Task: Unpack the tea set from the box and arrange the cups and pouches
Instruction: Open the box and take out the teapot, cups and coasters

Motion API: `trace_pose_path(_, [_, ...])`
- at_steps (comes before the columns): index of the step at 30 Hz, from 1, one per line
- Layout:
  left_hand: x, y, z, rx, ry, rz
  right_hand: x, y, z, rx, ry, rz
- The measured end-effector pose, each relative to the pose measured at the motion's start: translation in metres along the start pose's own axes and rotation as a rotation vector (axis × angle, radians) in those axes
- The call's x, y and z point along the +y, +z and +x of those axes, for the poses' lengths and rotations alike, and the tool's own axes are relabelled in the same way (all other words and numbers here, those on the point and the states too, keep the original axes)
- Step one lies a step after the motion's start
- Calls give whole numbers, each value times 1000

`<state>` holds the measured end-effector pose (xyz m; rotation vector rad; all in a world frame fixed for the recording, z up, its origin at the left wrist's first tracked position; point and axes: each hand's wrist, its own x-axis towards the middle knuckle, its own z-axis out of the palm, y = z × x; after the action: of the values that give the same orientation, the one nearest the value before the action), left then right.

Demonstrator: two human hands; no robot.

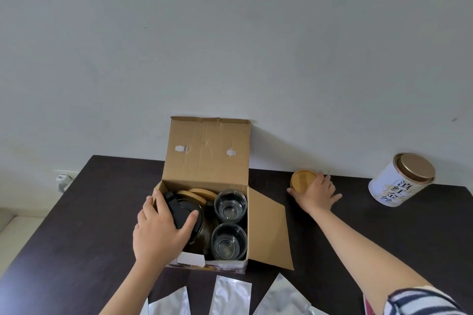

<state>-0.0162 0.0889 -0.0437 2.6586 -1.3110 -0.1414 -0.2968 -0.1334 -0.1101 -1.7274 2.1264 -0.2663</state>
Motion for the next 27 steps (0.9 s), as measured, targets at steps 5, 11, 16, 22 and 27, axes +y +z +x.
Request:
trace_pose_path(5, [0, 0, 0, 2, 4, -11, -21, -21, -41, 134, -246, 219])
trace_pose_path(11, [0, -1, -1, 3, 9, -33, -69, -48, -129, 41, -633, 492])
trace_pose_path(16, [0, -4, -4, 4, 12, -46, -104, -39, -155, -40, -817, -14])
trace_pose_path(22, [-1, -6, -4, -1, 17, -59, -127, -29, -157, -89, -729, -386])
trace_pose_path(27, [-2, -5, -3, 5, 22, -64, -126, -23, -150, -58, -728, -352])
